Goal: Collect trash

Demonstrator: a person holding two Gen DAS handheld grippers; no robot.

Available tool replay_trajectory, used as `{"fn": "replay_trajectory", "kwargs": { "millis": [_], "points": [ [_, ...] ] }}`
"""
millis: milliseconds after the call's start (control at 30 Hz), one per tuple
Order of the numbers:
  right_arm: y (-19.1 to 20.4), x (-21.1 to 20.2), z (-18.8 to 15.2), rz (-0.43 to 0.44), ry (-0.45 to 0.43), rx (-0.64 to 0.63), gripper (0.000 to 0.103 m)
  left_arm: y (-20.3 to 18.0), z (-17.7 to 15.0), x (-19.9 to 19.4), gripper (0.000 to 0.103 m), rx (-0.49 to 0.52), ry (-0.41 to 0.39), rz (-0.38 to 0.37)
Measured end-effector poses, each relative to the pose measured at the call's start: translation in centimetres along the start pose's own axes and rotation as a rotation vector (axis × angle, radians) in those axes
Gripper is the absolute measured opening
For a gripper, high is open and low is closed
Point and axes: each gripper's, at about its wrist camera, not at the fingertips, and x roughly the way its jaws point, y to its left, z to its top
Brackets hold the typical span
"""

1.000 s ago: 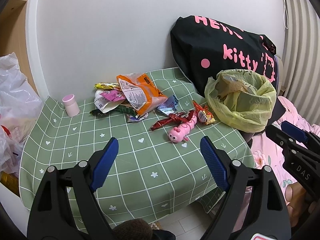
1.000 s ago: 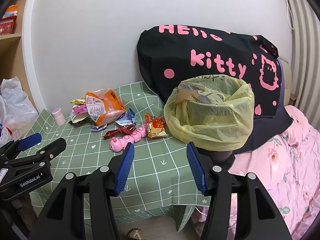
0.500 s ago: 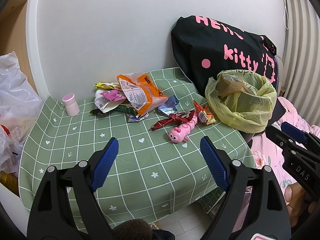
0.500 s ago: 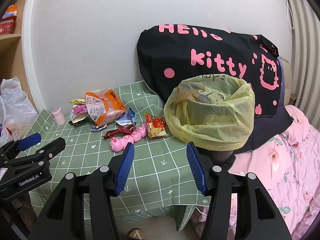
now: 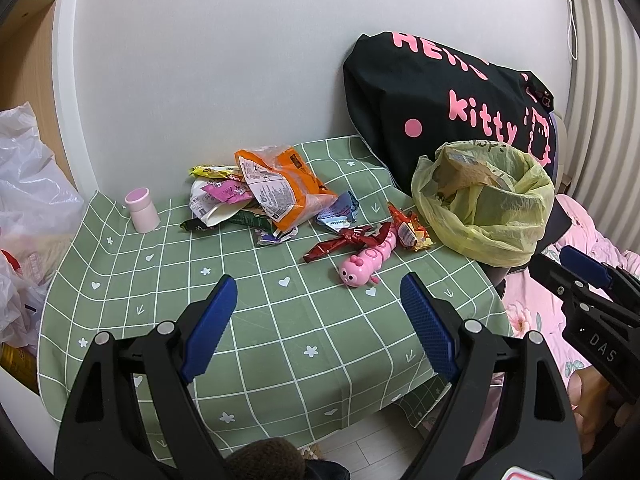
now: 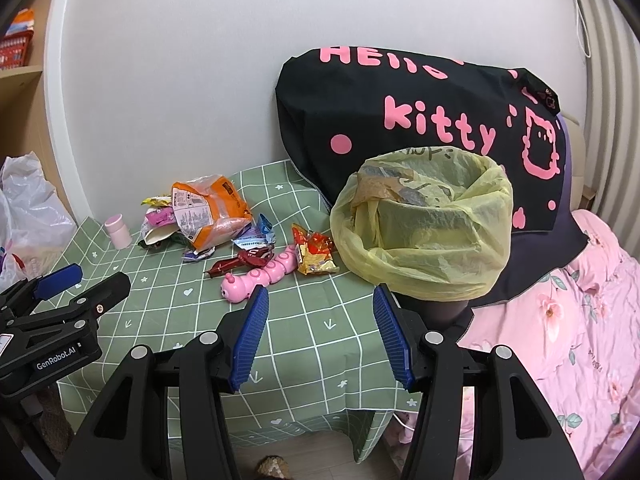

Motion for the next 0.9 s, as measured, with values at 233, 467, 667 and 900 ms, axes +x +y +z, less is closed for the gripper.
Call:
{"fn": "replay_trajectory", "kwargs": {
  "millis": [233, 467, 667, 900],
  "points": [
    [0.1, 0.1, 0.0, 0.005, 0.006, 0.001, 0.051, 0.1, 0.0, 0.1, 0.08, -0.001, 0.001, 0.0],
    [0.3, 0.4, 0.4, 0.008, 0.016, -0.001, 0.051, 0.8, -0.1, 0.9, 0.08, -0.015, 0.01, 0.004],
    [0.4, 1.7, 0.7, 0.019, 0.029, 0.001, 0.051, 1.8, -0.2, 1.8, 0.08, -0.032, 0.026, 0.012],
    [0.8, 5.2, 0.9, 0.038, 0.069, -0.007, 0.051, 4.3, 0.0, 4.2, 0.08, -0.071, 0.05, 0.019]
  ]
}}
